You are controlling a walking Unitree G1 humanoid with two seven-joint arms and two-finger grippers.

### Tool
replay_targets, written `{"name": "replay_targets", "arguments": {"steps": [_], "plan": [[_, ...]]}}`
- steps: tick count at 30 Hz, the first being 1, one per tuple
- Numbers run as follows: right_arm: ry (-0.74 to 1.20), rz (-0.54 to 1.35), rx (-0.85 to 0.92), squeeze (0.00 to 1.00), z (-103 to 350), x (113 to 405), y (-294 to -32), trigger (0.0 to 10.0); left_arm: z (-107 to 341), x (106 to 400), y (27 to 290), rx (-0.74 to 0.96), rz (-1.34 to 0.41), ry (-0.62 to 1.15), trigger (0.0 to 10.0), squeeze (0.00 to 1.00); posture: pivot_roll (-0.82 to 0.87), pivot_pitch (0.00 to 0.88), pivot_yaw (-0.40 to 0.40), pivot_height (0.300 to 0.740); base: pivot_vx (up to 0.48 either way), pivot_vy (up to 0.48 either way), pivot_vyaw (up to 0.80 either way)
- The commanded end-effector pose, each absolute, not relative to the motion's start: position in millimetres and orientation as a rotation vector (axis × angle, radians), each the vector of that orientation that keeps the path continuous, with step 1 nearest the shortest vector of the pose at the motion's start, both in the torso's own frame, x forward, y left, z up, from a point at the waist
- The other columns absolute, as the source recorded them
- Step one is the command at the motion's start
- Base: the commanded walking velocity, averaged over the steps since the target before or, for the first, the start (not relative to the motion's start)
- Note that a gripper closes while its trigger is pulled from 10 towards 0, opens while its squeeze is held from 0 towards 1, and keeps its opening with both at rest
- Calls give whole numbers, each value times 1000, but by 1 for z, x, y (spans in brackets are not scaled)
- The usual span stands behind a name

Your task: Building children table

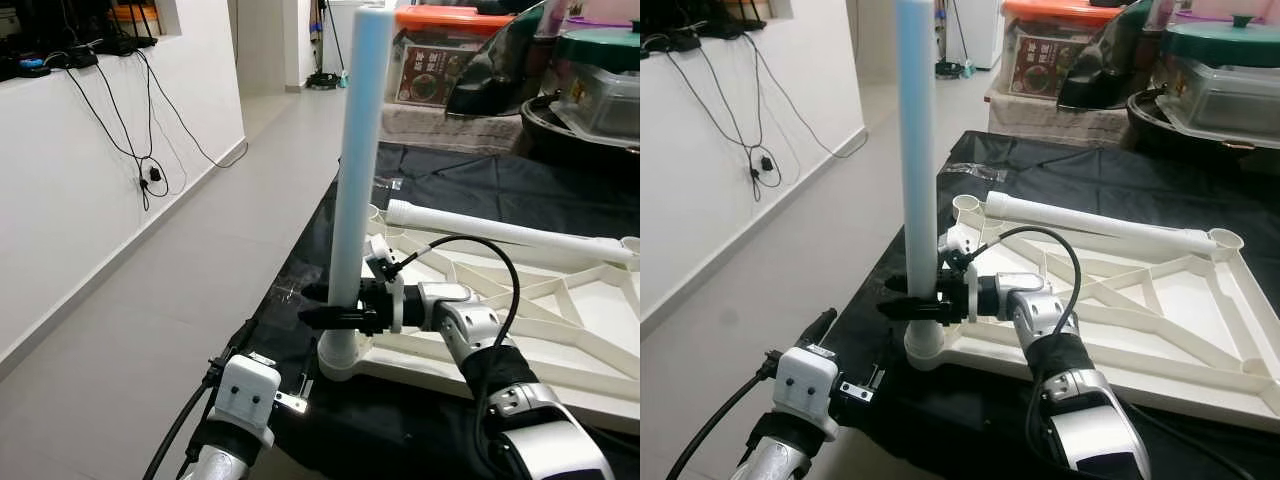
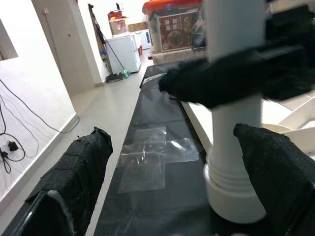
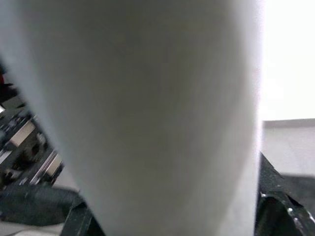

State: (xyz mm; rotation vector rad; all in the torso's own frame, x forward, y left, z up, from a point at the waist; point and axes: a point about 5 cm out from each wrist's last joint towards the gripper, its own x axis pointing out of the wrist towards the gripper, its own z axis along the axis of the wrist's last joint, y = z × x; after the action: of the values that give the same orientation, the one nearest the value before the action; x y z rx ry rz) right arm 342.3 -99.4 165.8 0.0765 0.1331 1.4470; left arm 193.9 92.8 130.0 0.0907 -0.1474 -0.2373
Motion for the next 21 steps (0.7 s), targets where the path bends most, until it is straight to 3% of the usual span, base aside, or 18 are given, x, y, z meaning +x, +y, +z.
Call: {"name": "replay_targets", "arguments": {"steps": [1,4,6,8,9,10,12,13,14,16,20,21], "plan": [[144,1429,118,0,163,343,-96,0,124,192,94,98,-234,-115,10000,0,98,0,-25,740,0,0,0],[136,1386,114,0,162,343,-96,0,124,192,94,98,-234,-115,10000,0,98,0,-25,740,0,0,0],[121,1101,125,0,153,352,-101,0,124,192,93,98,-233,-112,10000,0,90,0,-20,740,0,0,0],[121,1101,125,0,153,352,-101,0,124,192,93,98,-233,-112,10000,0,90,0,-20,740,0,0,0],[87,856,106,0,150,359,-108,0,123,192,93,98,-233,-111,10000,0,90,0,-20,740,0,0,0],[87,856,106,0,150,359,-108,0,123,192,93,98,-233,-111,10000,0,90,0,-20,740,0,0,0],[37,347,96,0,148,363,-133,0,122,192,93,99,-236,-108,10000,0,81,0,-17,740,0,0,0],[37,347,96,0,148,363,-133,0,122,192,93,99,-236,-108,10000,0,81,0,-17,740,0,0,0],[22,145,86,0,147,358,-145,0,122,192,93,100,-237,-107,10000,0,82,0,-17,740,0,0,0],[22,145,86,0,147,358,-145,0,122,192,93,100,-237,-107,10000,0,82,0,-17,740,0,0,0],[44,-186,104,0,136,337,-162,0,121,193,93,102,-236,-106,10000,0,88,0,-22,740,0,0,0],[44,-186,104,0,136,337,-162,0,121,193,93,102,-236,-106,10000,0,88,0,-22,740,0,0,0]]}}
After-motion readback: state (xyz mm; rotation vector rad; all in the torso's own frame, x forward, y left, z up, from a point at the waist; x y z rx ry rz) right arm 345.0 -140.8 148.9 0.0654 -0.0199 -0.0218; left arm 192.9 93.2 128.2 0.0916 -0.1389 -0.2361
